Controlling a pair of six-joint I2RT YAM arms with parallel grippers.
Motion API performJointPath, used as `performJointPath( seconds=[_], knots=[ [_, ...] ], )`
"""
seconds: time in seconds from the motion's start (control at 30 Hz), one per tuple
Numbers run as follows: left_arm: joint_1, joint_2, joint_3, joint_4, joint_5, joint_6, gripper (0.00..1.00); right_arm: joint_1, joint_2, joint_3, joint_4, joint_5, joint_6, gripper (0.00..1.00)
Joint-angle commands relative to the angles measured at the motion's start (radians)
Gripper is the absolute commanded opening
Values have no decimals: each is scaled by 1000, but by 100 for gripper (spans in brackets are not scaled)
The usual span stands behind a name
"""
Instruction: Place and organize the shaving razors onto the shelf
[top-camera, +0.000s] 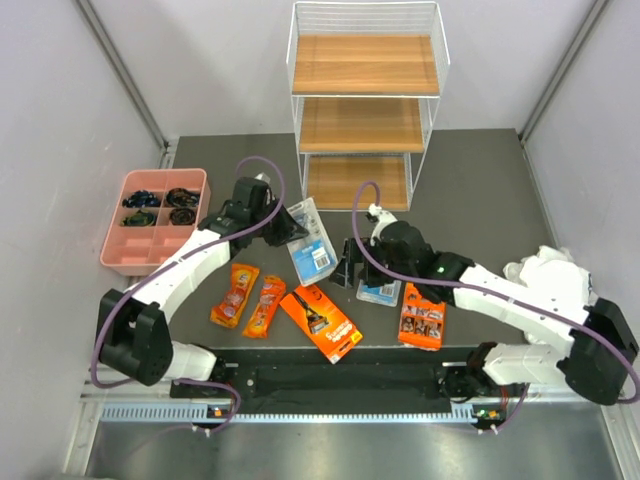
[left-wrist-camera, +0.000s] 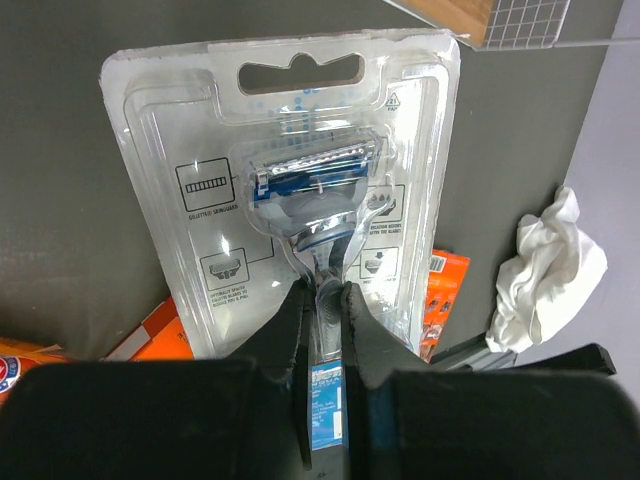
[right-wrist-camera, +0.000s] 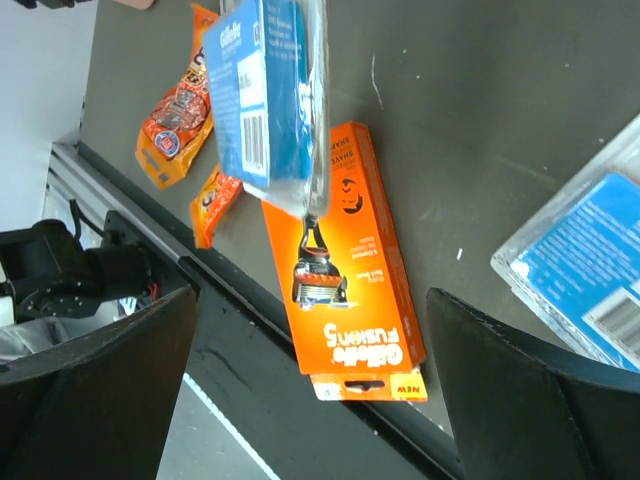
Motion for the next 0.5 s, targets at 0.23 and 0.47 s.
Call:
performJointPath(
  seconds=[0.23, 0.47],
  knots=[
    [3, -13, 6, 50, 66, 10, 0, 6, 197, 182, 150, -39, 36, 90],
    [3, -19, -14, 76, 95, -8, 0, 6, 236, 193, 145, -43, 59, 81]
  ],
)
